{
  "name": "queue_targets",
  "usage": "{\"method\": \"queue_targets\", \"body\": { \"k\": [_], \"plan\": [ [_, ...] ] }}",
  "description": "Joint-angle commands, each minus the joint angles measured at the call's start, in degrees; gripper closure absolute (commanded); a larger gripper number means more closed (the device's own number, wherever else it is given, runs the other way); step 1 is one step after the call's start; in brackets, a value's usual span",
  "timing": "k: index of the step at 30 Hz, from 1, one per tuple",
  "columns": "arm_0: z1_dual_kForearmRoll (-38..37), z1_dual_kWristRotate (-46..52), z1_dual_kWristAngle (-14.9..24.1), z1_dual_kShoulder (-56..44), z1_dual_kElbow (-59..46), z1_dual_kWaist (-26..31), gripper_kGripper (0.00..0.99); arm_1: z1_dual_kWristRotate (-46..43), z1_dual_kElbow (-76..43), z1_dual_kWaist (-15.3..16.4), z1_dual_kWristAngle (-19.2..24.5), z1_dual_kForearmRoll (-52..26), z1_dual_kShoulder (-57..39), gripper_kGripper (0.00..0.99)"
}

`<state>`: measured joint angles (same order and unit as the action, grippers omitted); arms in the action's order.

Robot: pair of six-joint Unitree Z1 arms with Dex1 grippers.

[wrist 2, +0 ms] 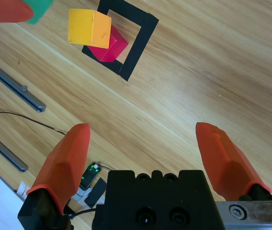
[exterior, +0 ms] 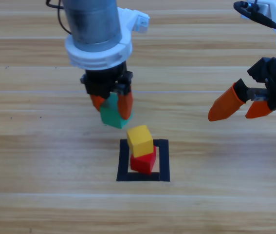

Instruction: Stack the blocks in the rectangular block: red at the bottom, yellow in the middle, green on top

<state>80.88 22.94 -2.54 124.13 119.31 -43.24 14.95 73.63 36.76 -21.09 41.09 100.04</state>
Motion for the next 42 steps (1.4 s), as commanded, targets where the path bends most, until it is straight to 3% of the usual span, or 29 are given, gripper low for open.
{"method": "queue_targets", "body": {
  "k": [1,12,20,42],
  "plan": [
    [0.4,4.4,-0.4,3.7,3.2,-1.5,0.990,-0.3,-2.0,-1.3,-0.8,-0.8,-1.5,0.013],
    [0.4,9.6,-1.0,4.0,5.0,-1.5,0.990,-0.4,-2.0,-1.3,-0.9,-0.8,-1.3,0.013],
    [0.4,9.9,-2.7,3.6,5.1,-1.9,0.990,-0.4,-2.1,-1.3,-1.0,-0.8,-1.4,0.013],
    [0.4,10.5,-2.4,5.4,4.6,-5.4,0.990,-0.4,-2.4,-1.3,-1.2,-0.8,-1.9,0.013]
  ]
}}
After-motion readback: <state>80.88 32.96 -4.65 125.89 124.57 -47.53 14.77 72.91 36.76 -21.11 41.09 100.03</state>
